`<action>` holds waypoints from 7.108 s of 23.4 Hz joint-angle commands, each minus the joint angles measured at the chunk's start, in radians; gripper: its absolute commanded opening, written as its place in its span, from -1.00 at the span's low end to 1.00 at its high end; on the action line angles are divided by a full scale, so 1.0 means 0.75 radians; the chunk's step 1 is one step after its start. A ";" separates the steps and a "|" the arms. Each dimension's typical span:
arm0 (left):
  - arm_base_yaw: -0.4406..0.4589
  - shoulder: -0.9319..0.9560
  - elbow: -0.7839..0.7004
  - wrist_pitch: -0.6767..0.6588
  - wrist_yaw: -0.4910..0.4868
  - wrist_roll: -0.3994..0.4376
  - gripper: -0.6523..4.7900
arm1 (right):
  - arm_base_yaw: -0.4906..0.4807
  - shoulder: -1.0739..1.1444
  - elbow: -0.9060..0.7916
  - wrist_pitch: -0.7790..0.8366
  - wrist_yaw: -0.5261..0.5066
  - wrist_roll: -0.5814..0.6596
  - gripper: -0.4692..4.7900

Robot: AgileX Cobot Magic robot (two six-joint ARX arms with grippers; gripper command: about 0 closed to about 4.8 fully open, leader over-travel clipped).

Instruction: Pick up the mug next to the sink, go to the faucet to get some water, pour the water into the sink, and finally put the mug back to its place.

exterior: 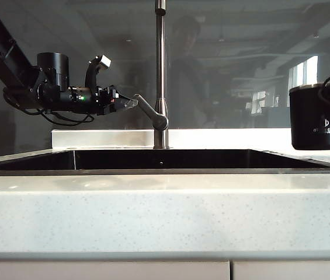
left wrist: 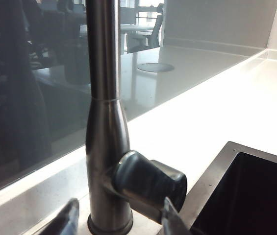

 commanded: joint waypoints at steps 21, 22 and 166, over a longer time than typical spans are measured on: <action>-0.001 -0.010 0.004 0.009 0.005 0.001 0.01 | -0.001 0.037 0.008 0.033 0.005 -0.038 -0.48; -0.001 -0.010 0.004 0.009 0.005 0.001 0.01 | -0.001 0.037 0.008 0.018 0.006 -0.038 -0.48; 0.000 -0.617 0.003 -0.503 -0.438 0.002 -0.78 | -0.043 -2.095 -0.722 -1.201 -0.315 0.067 -0.85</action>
